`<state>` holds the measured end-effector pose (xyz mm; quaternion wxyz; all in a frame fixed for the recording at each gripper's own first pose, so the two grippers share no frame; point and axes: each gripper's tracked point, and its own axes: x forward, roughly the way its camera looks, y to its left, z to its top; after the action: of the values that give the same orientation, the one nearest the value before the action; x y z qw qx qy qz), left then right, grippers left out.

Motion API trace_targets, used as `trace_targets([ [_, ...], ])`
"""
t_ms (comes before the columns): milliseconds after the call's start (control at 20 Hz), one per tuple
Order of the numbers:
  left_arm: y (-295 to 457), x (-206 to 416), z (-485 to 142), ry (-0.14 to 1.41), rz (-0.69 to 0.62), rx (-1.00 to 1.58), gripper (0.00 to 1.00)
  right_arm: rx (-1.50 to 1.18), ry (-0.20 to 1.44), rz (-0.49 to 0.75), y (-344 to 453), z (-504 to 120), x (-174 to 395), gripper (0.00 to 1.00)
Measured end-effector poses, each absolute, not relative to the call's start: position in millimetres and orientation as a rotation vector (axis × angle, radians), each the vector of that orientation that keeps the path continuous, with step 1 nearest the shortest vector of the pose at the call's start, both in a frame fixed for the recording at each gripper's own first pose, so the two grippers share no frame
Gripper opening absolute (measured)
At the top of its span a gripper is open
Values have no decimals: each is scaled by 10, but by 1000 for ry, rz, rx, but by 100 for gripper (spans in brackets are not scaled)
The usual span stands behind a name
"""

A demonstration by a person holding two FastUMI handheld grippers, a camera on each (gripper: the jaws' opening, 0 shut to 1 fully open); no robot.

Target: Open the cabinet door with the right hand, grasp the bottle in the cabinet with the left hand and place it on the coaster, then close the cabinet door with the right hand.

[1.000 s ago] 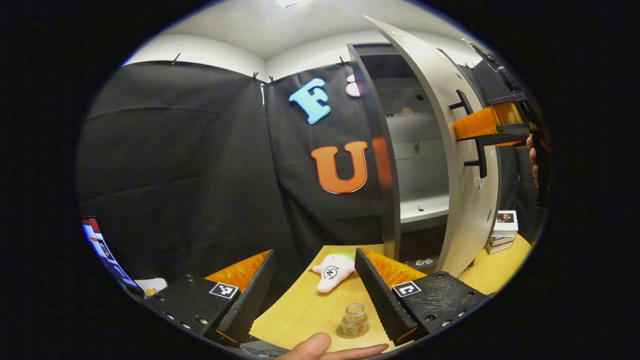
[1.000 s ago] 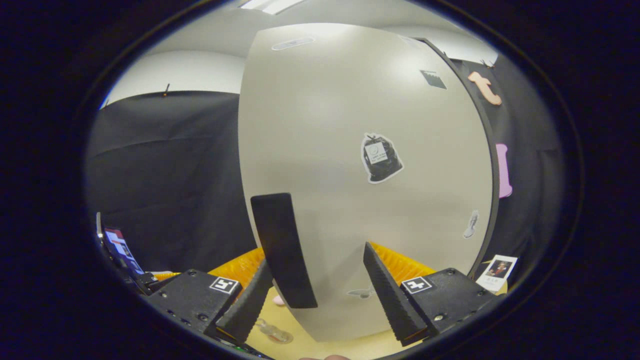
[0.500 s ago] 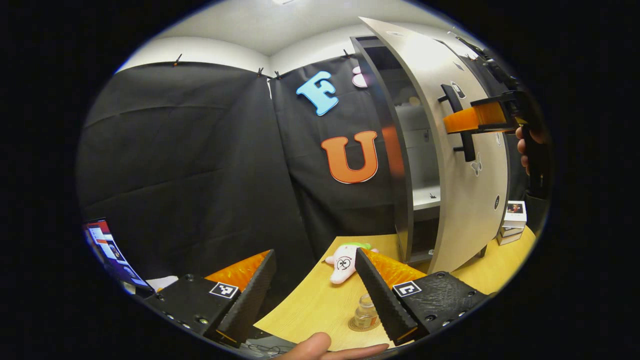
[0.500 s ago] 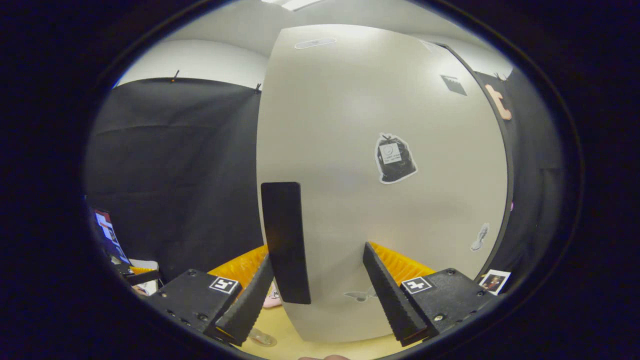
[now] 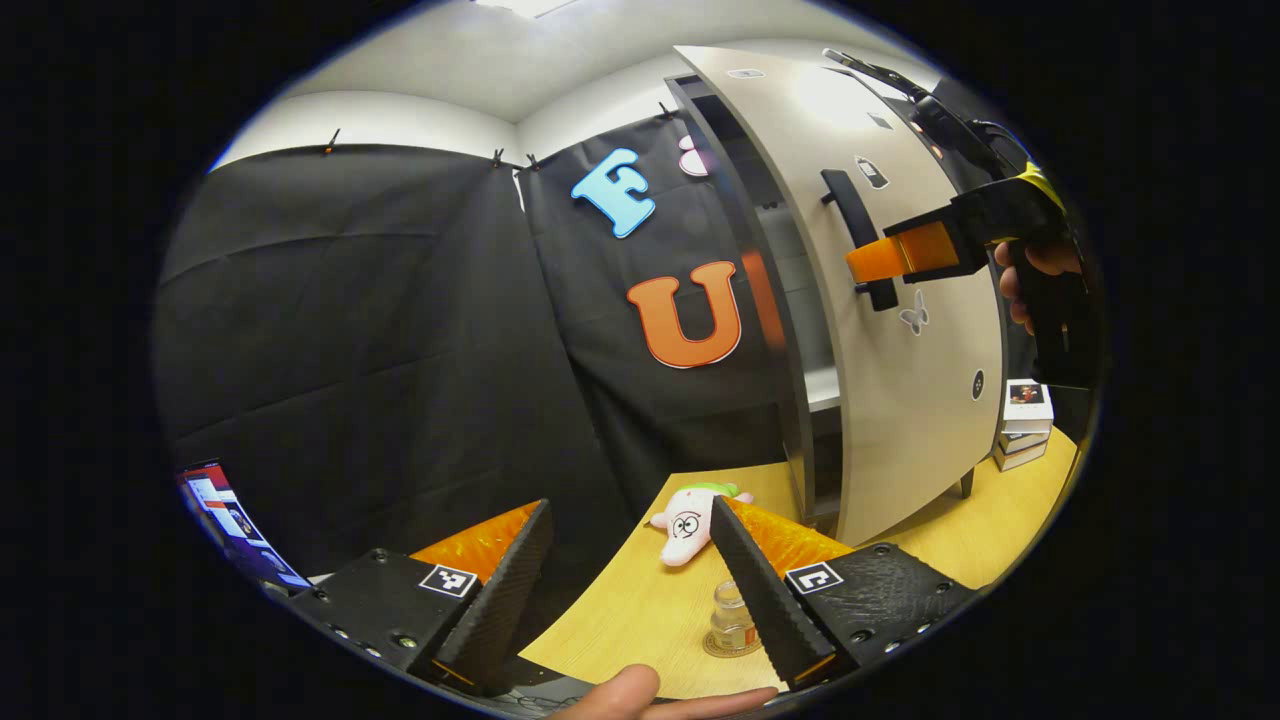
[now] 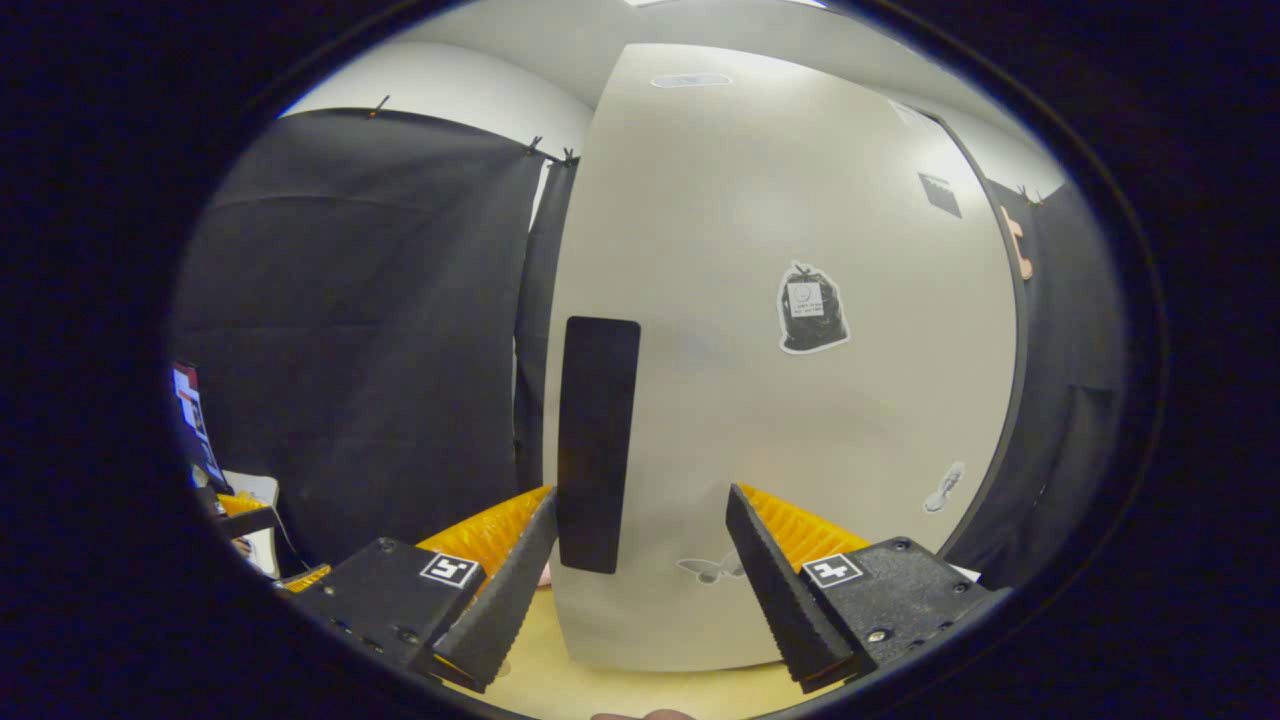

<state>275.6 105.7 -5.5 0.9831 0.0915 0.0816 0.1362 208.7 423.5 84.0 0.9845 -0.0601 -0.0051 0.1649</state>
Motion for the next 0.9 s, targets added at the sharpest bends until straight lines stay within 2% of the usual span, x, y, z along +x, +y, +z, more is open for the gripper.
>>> trace_targets([
  [150,882,2772,-82,163,215,163,96,-145,35,294,4073,683,1911,99],
  [200,768,2783,-97,161,191,154,100,-146,45,273,3990,642,1853,100],
  [250,677,2801,-114,160,165,141,96,-143,53,256,3909,605,1810,100],
  [400,398,2883,-126,156,84,100,96,-124,51,214,3666,532,1694,100],
  [700,-243,3085,248,117,33,42,96,146,60,50,2909,171,1468,100],
  [850,-633,3170,345,80,-20,37,96,228,123,-32,2472,-35,1526,100],
  [900,-717,3187,319,80,-37,45,96,251,156,-67,2336,-97,1545,97],
])
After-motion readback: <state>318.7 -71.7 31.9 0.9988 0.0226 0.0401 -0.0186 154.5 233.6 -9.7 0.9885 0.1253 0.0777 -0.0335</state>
